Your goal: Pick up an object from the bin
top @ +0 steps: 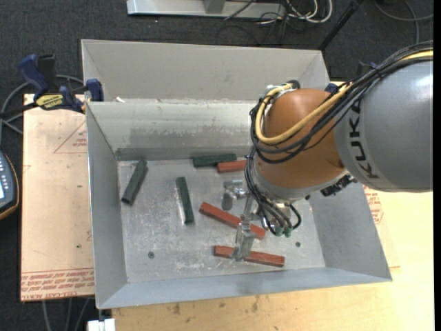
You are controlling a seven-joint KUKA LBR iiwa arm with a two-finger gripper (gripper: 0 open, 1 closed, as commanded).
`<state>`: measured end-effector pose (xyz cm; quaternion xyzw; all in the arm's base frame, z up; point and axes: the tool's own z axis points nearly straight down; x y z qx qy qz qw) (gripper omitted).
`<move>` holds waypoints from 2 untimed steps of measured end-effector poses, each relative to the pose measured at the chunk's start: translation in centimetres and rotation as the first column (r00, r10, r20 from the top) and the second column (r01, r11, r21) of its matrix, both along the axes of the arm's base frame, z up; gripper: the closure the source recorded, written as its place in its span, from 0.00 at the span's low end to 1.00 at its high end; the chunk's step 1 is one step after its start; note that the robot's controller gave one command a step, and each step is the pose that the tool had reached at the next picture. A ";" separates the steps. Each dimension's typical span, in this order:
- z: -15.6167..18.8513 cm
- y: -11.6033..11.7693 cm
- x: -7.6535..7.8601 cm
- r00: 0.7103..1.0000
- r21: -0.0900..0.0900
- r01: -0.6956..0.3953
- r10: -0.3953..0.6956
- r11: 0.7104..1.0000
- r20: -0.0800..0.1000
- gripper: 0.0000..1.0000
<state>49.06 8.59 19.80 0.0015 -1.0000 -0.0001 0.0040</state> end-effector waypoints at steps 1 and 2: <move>-12.7 -5.5 11.0 0.996 0.001 0.090 -0.090 0.996 0.006 0.00; -12.8 -4.8 3.9 0.984 0.001 0.176 -0.176 0.984 0.006 0.00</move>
Offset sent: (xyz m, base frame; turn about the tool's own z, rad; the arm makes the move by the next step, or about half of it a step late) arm 0.1091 -0.0543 -0.1235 0.0862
